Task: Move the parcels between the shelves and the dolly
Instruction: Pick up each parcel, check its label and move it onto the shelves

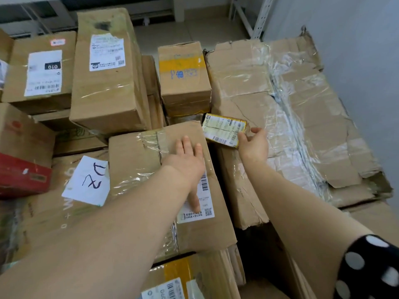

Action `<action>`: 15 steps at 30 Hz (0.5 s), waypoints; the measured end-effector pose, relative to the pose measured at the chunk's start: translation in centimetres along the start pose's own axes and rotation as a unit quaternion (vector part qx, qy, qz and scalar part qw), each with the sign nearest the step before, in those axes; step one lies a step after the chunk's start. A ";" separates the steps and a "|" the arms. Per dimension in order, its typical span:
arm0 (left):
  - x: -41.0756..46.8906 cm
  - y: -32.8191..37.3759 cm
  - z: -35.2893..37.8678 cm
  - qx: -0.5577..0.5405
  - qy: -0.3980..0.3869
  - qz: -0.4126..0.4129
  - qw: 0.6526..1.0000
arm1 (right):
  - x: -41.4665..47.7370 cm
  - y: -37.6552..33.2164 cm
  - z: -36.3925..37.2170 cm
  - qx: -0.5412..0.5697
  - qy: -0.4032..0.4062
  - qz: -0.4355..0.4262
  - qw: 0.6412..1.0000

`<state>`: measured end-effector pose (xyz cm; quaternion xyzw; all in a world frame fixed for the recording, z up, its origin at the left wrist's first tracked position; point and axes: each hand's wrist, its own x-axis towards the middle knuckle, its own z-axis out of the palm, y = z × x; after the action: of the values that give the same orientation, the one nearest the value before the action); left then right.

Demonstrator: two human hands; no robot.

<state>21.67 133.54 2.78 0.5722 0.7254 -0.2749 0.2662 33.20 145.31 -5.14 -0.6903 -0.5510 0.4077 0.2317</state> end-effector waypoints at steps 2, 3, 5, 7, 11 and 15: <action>0.1 -0.1 -0.1 -0.006 -0.001 0.013 1.000 | 0.7 -0.1 0.2 -0.016 0.012 -0.038 0.999; -0.1 -0.2 -0.1 -0.009 -0.003 0.016 1.000 | 0.9 -0.1 0.4 -0.021 0.017 -0.056 0.998; -0.3 -0.2 -0.2 -0.013 -0.009 0.018 1.000 | 0.9 -0.3 0.6 -0.021 0.027 -0.076 0.997; -0.4 -0.4 -0.2 -0.018 -0.011 0.020 1.000 | 0.6 -0.6 0.8 -0.007 0.038 -0.078 0.996; -0.4 -1.3 -0.7 -0.004 0.030 0.033 0.999 | 0.4 -2.0 1.4 0.029 0.003 -0.086 0.996; -0.2 -1.1 -1.0 0.016 0.029 0.043 0.999 | 1.3 -3.6 2.9 0.018 -0.047 -0.083 0.995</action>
<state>20.58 133.87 3.74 0.6143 0.7033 -0.2581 0.2478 28.83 147.17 -4.39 -0.6182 -0.6092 0.4289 0.2505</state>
